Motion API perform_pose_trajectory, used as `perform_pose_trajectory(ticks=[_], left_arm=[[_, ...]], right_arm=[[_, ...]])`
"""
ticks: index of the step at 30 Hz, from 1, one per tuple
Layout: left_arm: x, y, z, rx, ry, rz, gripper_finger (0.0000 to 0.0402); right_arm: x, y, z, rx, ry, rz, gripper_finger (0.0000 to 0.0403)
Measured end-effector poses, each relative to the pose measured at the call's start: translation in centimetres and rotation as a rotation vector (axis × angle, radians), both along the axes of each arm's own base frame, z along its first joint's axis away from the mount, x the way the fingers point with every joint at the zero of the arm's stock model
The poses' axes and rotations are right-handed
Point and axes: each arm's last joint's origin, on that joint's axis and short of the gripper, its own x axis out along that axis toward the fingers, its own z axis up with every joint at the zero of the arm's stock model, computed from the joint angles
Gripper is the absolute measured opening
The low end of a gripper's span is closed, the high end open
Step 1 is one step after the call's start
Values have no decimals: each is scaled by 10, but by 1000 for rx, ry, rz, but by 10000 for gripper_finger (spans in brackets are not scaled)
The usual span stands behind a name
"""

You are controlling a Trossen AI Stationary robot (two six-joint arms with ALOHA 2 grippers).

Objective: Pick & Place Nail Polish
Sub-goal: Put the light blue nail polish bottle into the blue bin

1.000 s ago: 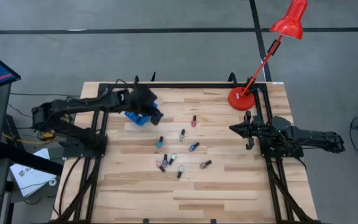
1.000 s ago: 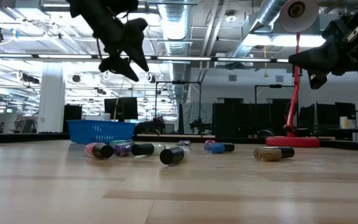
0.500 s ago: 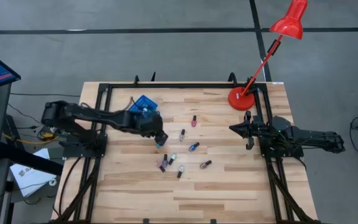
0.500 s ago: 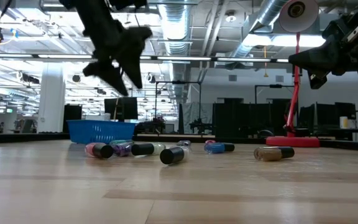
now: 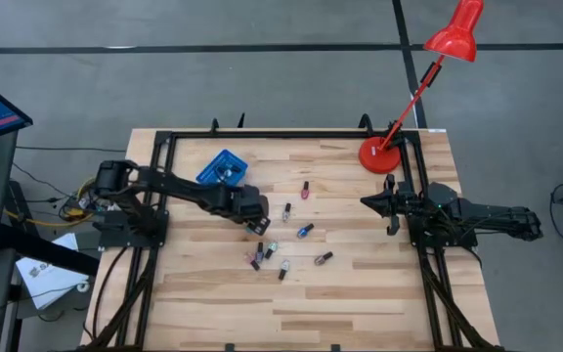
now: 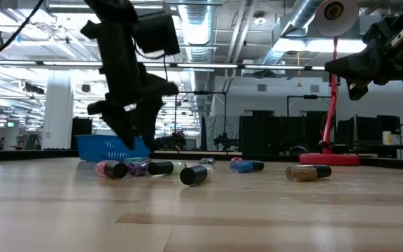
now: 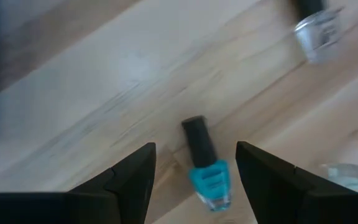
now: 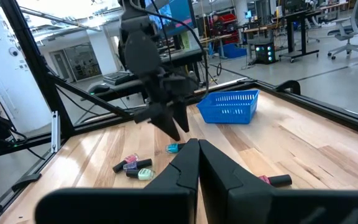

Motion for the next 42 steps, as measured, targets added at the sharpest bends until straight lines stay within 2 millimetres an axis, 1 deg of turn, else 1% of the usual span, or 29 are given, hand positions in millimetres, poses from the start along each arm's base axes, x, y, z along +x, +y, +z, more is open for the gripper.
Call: perform_pose_trajectory(ticks=[10,15,17,19,25,27,28,32,35,38,42], left_arm=[[6,0,-26,-26,64,14,218],[8,-1,-32,-50,89,8,212],[7,-1,-33,-54,93,9,198],[7,1,-33,-57,97,14,175],[6,3,-34,-79,102,18,82],[7,3,-34,-82,99,14,58],[7,3,-34,-84,99,13,49],[7,3,-34,-88,98,11,47],[6,4,-30,-91,82,13,49],[5,6,-21,-99,38,16,49],[1,13,6,-86,-61,35,48]], right_arm=[[0,0,0,0,0,0,0],[0,0,0,0,0,0,0],[0,0,0,0,0,0,0],[0,0,0,0,0,0,0],[0,0,0,0,-1,0,0],[0,0,0,0,0,0,0],[0,0,0,0,0,0,0],[0,0,0,0,0,0,0],[0,0,0,0,0,0,0],[0,0,0,0,0,0,0],[0,0,0,0,-1,0,0]])
